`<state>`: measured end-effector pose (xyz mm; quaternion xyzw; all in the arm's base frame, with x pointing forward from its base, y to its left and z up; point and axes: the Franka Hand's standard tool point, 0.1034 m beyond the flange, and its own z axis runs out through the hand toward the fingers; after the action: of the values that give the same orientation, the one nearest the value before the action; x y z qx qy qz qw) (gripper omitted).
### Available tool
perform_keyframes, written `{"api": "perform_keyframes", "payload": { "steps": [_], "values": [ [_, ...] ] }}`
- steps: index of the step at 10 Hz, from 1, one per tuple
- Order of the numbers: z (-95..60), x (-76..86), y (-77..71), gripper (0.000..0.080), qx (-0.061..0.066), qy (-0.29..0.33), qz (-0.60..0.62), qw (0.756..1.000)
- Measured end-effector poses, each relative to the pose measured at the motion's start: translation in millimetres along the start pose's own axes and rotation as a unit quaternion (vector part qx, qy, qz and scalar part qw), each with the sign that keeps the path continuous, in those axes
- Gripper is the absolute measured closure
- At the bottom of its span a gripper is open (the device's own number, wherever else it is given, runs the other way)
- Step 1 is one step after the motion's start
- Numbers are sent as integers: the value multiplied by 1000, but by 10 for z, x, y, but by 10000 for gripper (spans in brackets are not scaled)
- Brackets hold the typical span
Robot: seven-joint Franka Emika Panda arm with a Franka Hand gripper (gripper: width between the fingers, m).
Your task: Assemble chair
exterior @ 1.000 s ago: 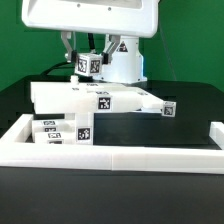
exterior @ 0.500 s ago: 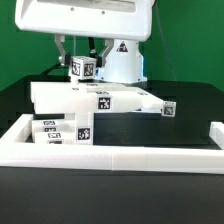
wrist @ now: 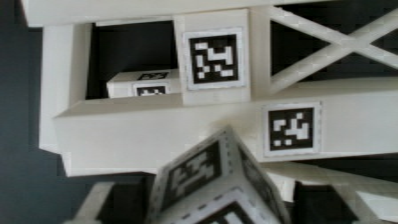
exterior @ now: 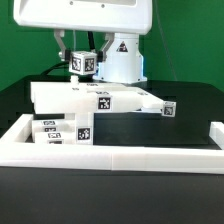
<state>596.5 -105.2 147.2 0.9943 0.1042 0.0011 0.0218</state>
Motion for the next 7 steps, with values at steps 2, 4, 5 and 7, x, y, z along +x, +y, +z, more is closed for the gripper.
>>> {"api": "perform_keyframes", "payload": {
  "steps": [2, 4, 5, 7],
  "values": [
    [45, -20, 37, 407, -5, 3, -2, 1000],
    [58, -30, 38, 407, -5, 2, -1, 1000],
    [58, -30, 39, 407, -5, 2, -1, 1000],
    [59, -32, 40, 407, -4, 2, -1, 1000]
  ]
}}
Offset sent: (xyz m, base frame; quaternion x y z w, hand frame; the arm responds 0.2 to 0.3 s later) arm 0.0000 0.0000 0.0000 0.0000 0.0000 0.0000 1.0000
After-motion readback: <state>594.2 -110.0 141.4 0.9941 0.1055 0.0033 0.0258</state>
